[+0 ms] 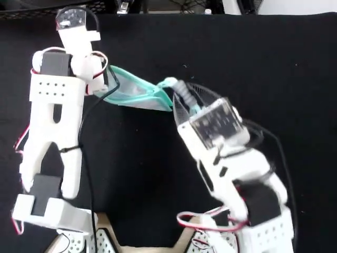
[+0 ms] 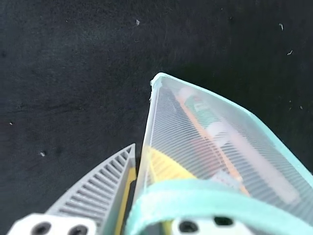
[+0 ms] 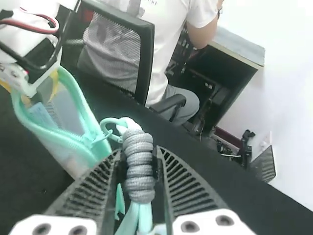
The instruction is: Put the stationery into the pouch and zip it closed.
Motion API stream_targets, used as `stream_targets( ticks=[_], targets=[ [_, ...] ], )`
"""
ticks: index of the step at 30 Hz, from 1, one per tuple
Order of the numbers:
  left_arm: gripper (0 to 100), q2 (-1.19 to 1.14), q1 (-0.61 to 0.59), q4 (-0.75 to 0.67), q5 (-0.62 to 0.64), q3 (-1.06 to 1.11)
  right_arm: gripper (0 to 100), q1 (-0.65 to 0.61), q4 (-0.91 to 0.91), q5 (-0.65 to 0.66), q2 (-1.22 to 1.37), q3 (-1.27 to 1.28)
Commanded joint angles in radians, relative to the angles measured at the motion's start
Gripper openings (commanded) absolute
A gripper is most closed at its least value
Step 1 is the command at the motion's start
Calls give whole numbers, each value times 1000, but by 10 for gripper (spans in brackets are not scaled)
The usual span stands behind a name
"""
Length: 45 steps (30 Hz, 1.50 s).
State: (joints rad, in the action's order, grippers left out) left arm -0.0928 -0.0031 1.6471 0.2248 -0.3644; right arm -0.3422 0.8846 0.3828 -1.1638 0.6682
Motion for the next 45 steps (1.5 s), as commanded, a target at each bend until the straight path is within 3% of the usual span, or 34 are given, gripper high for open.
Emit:
stream_targets(
  ticks=[1,7,13,24,29,33,36,40,45],
  targets=[
    [33,-37,-25,86,-20,-139,12,15,-6,11,96,-117],
    [48,-32,-27,110,-20,-248,12,43,-94,18,116,-79],
    [188,-20,-45,110,-20,-325,12,81,-40,15,122,-209],
    [188,298,-48,106,-20,-344,12,75,-48,9,236,-225],
    [188,327,-48,110,-20,-341,12,75,-41,9,266,-226],
    [159,338,-45,110,-21,-199,12,75,-20,-31,266,-259],
    [17,338,-47,106,-21,-35,12,77,-8,-110,266,-298],
    [27,338,-27,101,-46,145,12,75,25,-127,266,-335],
    [30,336,91,68,-100,229,12,75,20,-129,266,-334]
  ],
)
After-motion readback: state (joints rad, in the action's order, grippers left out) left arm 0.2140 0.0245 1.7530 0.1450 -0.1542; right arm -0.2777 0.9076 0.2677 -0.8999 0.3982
